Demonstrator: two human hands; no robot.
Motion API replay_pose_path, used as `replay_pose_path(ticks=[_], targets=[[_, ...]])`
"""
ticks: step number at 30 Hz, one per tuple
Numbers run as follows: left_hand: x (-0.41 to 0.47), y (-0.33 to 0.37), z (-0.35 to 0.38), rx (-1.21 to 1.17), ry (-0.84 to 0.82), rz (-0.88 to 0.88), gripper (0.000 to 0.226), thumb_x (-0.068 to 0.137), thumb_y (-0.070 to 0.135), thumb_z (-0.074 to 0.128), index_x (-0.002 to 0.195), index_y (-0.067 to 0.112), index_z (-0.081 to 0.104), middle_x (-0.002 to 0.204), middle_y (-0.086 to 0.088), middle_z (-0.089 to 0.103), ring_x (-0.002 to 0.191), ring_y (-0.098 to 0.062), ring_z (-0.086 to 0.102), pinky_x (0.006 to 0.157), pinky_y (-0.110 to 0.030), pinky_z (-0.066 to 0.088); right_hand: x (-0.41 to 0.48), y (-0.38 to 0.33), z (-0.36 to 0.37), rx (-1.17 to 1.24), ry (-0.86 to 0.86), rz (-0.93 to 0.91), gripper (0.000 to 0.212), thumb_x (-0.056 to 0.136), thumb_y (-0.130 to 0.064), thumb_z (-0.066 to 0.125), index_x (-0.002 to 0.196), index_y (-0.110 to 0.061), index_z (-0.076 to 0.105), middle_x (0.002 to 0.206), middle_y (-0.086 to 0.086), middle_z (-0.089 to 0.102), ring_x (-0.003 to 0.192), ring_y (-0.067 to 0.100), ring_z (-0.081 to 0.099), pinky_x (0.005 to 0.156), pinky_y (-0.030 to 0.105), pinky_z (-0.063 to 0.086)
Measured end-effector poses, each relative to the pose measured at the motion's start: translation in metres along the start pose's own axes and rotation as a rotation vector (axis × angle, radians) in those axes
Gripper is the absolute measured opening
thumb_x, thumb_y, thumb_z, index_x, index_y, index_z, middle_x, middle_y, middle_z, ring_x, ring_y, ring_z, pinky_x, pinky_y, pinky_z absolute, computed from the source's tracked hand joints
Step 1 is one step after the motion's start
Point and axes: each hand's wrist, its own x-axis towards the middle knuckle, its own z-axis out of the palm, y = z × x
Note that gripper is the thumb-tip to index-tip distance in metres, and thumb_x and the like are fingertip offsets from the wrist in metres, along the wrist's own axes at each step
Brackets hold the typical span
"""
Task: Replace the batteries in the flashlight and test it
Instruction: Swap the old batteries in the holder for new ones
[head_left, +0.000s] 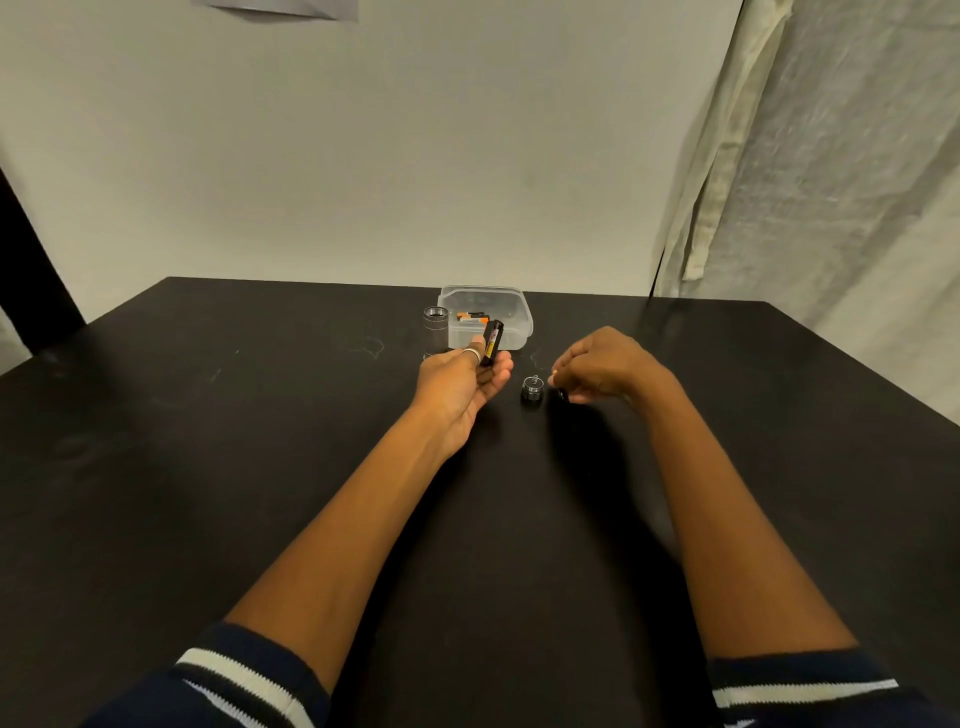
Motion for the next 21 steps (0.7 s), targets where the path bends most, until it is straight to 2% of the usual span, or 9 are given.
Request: replay_pose_path(ticks=[3, 7, 11, 13, 16, 19, 21], targets=[[0.0002, 0.0001, 0.0001, 0.003, 0.004, -0.006, 0.021, 0.103, 0.015, 0.056, 0.110, -0.002, 0.067, 0.085, -0.014, 0.075, 0.069, -0.014, 0.075, 0.060, -0.022, 0.059, 0.0029, 0.0001, 0.0029, -0.047, 0.006, 0.016, 0.002, 0.083, -0.004, 0.078, 0.083, -0.002, 0.080, 0.082, 0.015, 0.078, 0.061, 0.016, 0.072, 0.076, 0.035, 0.066], [0.0002, 0.0004, 0.0002, 0.005, 0.005, -0.012, 0.021, 0.103, 0.015, 0.057, 0.108, -0.002, 0.068, 0.081, -0.012, 0.077, 0.070, -0.015, 0.076, 0.060, -0.022, 0.059, 0.0044, -0.0003, 0.0052, -0.115, 0.006, 0.003, 0.014, 0.085, -0.009, 0.077, 0.095, 0.000, 0.079, 0.091, 0.017, 0.079, 0.070, 0.018, 0.071, 0.081, 0.039, 0.065], [0.0000, 0.0008, 0.0001, 0.006, -0.001, -0.014, 0.020, 0.103, 0.015, 0.057, 0.107, -0.001, 0.067, 0.079, -0.011, 0.077, 0.069, -0.014, 0.075, 0.060, -0.022, 0.059, 0.0028, -0.0022, 0.0061, -0.101, -0.016, -0.003, 0.009, 0.090, -0.010, 0.075, 0.092, -0.003, 0.080, 0.080, 0.011, 0.075, 0.066, 0.015, 0.068, 0.068, 0.028, 0.064], [-0.0003, 0.0010, 0.0004, 0.007, -0.003, -0.014, 0.020, 0.103, 0.015, 0.056, 0.108, -0.001, 0.067, 0.080, -0.012, 0.076, 0.068, -0.014, 0.075, 0.060, -0.022, 0.059, 0.0032, -0.0018, 0.0066, -0.075, -0.014, -0.001, 0.010, 0.092, -0.009, 0.071, 0.089, -0.005, 0.079, 0.080, 0.010, 0.074, 0.065, 0.015, 0.068, 0.064, 0.025, 0.063], [-0.0008, 0.0012, 0.0008, 0.009, -0.010, -0.013, 0.023, 0.104, 0.015, 0.054, 0.114, -0.003, 0.065, 0.083, -0.013, 0.075, 0.068, -0.014, 0.075, 0.059, -0.022, 0.059, 0.0041, -0.0007, 0.0066, -0.050, -0.004, 0.006, 0.013, 0.095, -0.008, 0.067, 0.088, -0.005, 0.077, 0.079, 0.010, 0.073, 0.063, 0.015, 0.068, 0.063, 0.024, 0.063], [-0.0017, 0.0015, 0.0005, 0.017, -0.022, -0.020, 0.026, 0.105, 0.016, 0.053, 0.119, -0.003, 0.064, 0.082, -0.013, 0.076, 0.068, -0.014, 0.075, 0.059, -0.022, 0.059, 0.0050, -0.0005, 0.0066, -0.048, 0.004, 0.008, 0.013, 0.096, -0.009, 0.067, 0.089, -0.004, 0.076, 0.077, 0.010, 0.074, 0.063, 0.018, 0.071, 0.071, 0.029, 0.065], [-0.0022, 0.0016, 0.0005, 0.020, -0.027, -0.019, 0.028, 0.105, 0.016, 0.053, 0.121, -0.004, 0.063, 0.084, -0.013, 0.076, 0.068, -0.014, 0.075, 0.059, -0.022, 0.059, 0.0047, -0.0009, 0.0071, -0.032, -0.012, 0.013, 0.011, 0.095, -0.009, 0.069, 0.088, -0.003, 0.076, 0.081, 0.012, 0.074, 0.061, 0.016, 0.071, 0.065, 0.026, 0.064]])
